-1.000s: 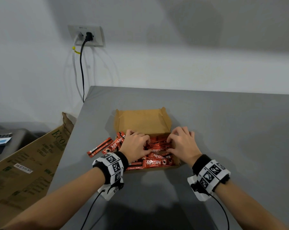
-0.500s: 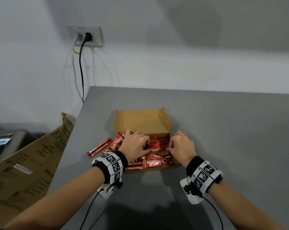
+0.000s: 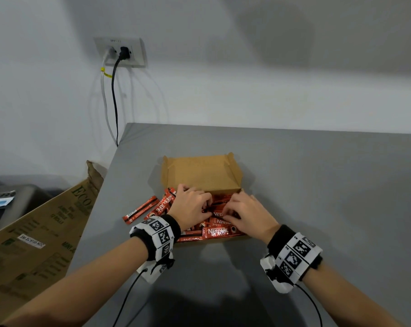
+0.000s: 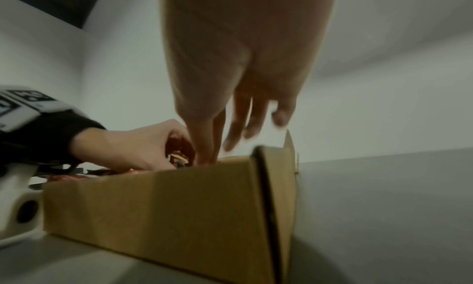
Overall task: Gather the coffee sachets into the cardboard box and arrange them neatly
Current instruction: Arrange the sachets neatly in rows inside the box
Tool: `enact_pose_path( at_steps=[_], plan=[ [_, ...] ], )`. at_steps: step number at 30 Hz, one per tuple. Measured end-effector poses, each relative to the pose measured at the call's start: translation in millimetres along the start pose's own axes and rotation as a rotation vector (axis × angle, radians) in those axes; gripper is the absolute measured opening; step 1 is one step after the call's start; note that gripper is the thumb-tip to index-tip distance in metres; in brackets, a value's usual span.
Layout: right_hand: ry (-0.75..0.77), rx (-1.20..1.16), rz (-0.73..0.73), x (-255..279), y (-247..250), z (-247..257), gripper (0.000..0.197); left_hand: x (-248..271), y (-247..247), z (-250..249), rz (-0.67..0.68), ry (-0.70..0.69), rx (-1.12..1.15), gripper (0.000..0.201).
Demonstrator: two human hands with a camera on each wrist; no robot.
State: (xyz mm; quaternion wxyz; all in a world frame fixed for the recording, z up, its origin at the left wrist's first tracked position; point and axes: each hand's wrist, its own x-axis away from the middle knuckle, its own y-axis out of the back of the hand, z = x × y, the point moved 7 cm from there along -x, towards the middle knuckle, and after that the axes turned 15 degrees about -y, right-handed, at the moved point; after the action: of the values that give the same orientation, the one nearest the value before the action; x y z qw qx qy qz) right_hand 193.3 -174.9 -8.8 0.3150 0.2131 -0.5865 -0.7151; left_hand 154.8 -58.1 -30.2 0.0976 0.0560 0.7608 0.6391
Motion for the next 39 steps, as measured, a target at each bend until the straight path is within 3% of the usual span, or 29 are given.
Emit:
enact_pose_path(
  at_steps=[2,6,14,20,22,25,28,31,39],
  plan=[
    [-0.005,0.101,0.150,1,-14,2,0.029,0,0,0,0.005,0.004,0.003,0.025],
    [-0.037,0.132,0.232,-5,-16,3,0.028,0,-1,1,0.004,0.007,0.008,0.025],
    [-0.064,0.152,0.296,-14,-18,4,0.026,0,-1,1,0.002,0.009,0.008,0.025],
    [-0.089,0.008,0.299,-18,-16,-1,0.014,0,-1,1,0.015,0.012,0.002,0.025],
    [-0.103,-0.146,0.303,-20,-11,-7,0.010,0,-1,0,0.007,0.009,0.007,0.025],
    [-0.212,-0.607,0.210,-20,7,-21,0.014,0,0,-1,0.010,0.010,-0.011,0.029],
    [-0.264,-0.911,0.097,-13,17,-31,0.030,1,1,0,0.002,0.013,0.001,0.029],
    [-0.258,-0.861,0.105,-7,11,-33,0.040,1,1,-1,0.005,0.012,-0.009,0.030],
    [-0.170,-0.507,0.003,0,-1,-27,0.017,1,0,0,0.013,0.007,0.000,0.029]
  ],
)
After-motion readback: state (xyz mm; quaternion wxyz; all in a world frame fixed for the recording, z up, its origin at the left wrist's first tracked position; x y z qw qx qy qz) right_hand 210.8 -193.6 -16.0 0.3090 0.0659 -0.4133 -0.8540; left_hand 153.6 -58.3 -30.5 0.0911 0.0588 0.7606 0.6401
